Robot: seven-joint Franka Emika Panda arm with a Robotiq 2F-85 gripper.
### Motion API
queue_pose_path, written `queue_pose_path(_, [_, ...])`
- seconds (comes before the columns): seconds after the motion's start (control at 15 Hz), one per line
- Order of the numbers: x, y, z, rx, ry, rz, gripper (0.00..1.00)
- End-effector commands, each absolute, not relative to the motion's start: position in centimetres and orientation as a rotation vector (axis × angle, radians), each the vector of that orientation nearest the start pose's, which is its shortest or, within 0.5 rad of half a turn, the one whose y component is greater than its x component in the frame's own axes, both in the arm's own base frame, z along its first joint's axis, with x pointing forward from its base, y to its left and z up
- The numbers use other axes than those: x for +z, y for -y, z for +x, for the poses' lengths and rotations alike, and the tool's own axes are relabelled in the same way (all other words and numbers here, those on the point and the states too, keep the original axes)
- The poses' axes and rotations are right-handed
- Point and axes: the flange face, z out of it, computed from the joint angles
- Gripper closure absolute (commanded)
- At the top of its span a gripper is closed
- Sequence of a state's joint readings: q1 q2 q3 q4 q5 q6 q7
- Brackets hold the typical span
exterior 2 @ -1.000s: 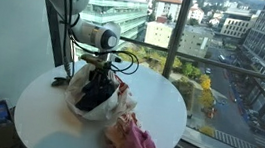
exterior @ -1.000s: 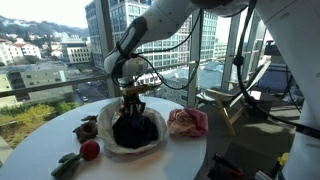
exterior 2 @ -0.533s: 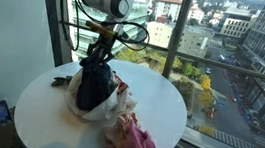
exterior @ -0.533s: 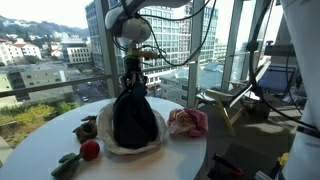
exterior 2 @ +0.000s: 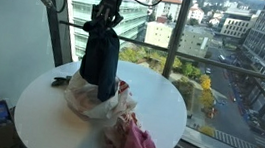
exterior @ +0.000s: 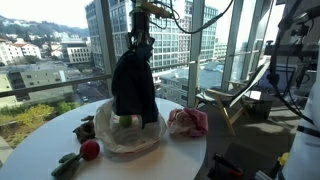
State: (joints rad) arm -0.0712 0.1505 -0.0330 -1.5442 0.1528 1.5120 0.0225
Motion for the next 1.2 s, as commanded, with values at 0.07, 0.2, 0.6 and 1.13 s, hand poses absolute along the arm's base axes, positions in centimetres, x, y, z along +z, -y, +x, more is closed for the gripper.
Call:
queue_pose_path(0.07, [64.4,7.1,51.6,-0.033,-0.387,-2.944,0.87])
queue_pose_path(0.2, [66.6,8.9,48.5,-0.13,-0.492,-2.918,0.87])
queue_pose_path(0.6, [57.2,12.9,46.3,-0.193,-0.645,-2.978,0.88])
queue_pose_path(1.13, [33.5,11.9,47.6,-0.077,-0.963,-3.319,0.88])
